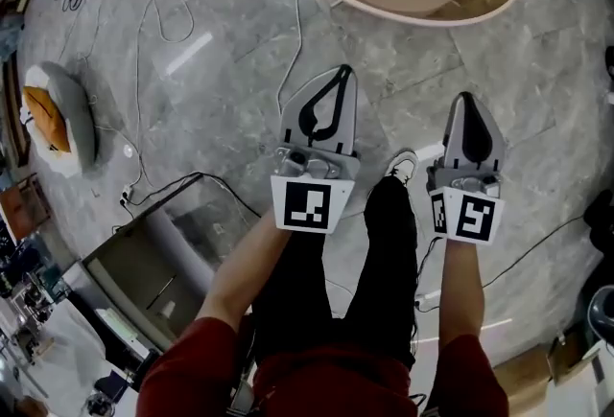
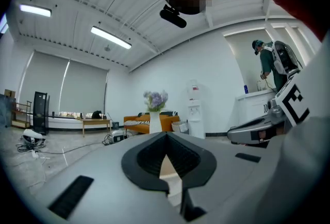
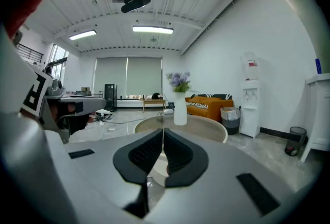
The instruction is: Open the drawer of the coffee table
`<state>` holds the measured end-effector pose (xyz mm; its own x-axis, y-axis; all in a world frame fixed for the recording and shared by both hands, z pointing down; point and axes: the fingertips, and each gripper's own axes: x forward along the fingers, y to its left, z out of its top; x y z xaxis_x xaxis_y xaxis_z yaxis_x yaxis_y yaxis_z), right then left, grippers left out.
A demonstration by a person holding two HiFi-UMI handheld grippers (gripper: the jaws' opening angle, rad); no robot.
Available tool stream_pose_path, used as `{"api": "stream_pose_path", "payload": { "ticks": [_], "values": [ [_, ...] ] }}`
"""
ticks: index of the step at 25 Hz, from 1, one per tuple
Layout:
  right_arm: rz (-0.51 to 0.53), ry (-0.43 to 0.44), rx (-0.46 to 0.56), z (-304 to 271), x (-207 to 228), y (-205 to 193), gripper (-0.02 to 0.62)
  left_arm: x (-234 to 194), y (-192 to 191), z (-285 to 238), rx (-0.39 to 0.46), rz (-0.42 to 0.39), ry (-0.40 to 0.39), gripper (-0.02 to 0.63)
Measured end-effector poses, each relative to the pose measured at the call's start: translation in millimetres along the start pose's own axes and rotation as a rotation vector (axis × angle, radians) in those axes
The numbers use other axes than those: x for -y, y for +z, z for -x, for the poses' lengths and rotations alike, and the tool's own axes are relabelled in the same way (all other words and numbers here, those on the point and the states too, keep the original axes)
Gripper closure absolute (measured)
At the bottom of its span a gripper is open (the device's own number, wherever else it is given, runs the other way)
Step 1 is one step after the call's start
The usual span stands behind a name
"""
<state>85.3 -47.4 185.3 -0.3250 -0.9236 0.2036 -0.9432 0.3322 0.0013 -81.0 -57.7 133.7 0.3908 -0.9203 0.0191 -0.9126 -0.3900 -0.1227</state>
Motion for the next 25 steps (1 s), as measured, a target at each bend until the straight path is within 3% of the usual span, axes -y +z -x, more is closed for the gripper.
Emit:
{"api": "stream_pose_path", "payload": {
  "ticks": [6, 12, 18, 25],
  "values": [
    [0.048, 0.020, 0.001, -57, -24, -182, 0.571, -5, -204, 11, -0.003, 0.000, 0.019, 0.594],
    [0.097, 0.035, 0.073, -113, -20, -296, 0.571, -1, -344, -9, 0.053, -0.012, 0.019, 0.594],
    [0.131, 0.035, 0.094, -145, -12, -376, 0.571, 8, -425, -25, 0.044, -0.006, 0.008, 0.594],
    [0.081, 0.018, 0.083, -157, -12, -410, 0.571, 10, -450, -30, 0.022, 0.000, 0.023, 0.594]
  ]
}}
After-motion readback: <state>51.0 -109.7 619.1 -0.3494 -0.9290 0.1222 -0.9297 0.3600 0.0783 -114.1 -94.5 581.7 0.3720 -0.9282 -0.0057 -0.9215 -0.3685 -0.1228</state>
